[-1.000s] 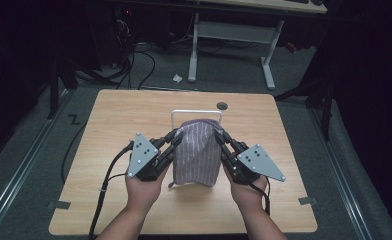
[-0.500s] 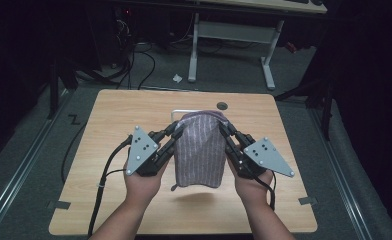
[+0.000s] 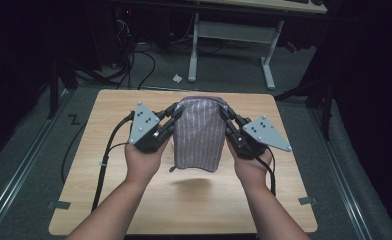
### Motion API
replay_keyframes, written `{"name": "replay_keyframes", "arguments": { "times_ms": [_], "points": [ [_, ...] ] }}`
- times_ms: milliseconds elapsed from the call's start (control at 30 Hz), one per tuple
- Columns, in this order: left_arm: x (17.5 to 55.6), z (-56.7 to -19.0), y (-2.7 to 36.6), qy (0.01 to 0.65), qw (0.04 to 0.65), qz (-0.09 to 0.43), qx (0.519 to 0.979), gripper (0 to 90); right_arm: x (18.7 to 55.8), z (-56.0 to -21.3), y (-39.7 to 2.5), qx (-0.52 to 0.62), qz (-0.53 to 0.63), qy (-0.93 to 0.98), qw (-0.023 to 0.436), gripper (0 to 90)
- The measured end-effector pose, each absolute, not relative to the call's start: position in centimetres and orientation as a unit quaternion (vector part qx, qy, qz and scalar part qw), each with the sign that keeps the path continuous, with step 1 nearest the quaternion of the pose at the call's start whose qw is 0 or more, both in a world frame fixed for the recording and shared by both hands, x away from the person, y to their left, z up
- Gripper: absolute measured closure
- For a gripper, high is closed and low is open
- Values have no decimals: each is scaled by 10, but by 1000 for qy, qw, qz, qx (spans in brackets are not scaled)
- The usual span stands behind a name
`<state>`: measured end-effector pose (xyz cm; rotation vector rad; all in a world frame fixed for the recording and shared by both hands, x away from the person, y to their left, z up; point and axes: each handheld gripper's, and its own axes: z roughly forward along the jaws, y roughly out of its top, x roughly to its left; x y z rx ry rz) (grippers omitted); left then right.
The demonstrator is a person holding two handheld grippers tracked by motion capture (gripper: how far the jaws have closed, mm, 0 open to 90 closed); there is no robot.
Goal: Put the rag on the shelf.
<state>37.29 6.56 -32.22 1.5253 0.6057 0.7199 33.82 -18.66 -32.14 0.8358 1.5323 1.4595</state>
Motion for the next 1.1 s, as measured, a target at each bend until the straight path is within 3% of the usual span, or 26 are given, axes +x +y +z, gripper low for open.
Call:
{"name": "replay_keyframes", "arguments": {
  "times_ms": [467,1100],
  "points": [
    [436,-318,48,261,578,347,691,810,404,-321,-193,363,557,620,417,847],
    [521,-327,44,312,530,355,704,805,490,-330,-184,396,528,640,394,847]
  ]
}}
